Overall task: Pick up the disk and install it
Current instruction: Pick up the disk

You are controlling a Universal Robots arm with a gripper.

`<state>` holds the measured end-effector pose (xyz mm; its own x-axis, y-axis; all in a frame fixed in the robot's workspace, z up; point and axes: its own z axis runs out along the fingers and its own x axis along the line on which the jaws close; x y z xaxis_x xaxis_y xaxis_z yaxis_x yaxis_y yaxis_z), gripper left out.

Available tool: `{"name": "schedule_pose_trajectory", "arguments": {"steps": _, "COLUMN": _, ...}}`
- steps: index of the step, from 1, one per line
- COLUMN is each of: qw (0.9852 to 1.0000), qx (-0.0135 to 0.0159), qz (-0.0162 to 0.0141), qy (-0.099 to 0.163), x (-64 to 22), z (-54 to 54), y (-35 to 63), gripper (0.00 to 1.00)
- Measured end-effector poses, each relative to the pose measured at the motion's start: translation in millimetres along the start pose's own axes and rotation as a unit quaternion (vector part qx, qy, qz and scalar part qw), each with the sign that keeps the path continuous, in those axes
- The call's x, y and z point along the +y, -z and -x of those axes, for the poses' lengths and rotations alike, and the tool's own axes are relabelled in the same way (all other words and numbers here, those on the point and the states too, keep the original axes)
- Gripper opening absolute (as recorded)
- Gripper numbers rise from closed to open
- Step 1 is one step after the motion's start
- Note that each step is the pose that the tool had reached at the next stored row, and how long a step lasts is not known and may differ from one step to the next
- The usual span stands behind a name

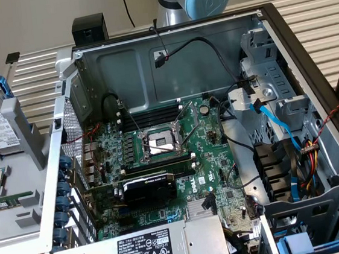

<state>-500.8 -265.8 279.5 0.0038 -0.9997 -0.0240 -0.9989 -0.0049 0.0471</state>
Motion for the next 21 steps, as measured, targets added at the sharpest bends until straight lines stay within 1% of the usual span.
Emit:
{"name": "schedule_pose_trajectory", "arguments": {"steps": 3, "qw": 1.0, "qx": 0.0, "qz": 0.0, "qy": 0.0, "x": 0.0, "z": 0.0, "y": 0.0, "gripper": 0.66}}
{"name": "schedule_pose_trajectory", "arguments": {"steps": 4, "qw": 1.0, "qx": 0.0, "qz": 0.0, "qy": 0.0, "x": 0.0, "z": 0.0, "y": 0.0, "gripper": 0.64}}
{"name": "schedule_pose_trajectory", "arguments": {"steps": 5, "qw": 1.0, "qx": 0.0, "qz": 0.0, "qy": 0.0, "x": 0.0, "z": 0.0, "y": 0.0, "gripper": 0.64}}
{"name": "schedule_pose_trajectory", "arguments": {"steps": 6, "qw": 1.0, "qx": 0.0, "qz": 0.0, "qy": 0.0, "x": 0.0, "z": 0.0, "y": 0.0, "gripper": 0.56}}
{"name": "schedule_pose_trajectory", "arguments": {"steps": 21, "qw": 1.0, "qx": 0.0, "qz": 0.0, "qy": 0.0, "x": 0.8, "z": -0.1, "y": -1.6, "gripper": 0.56}}
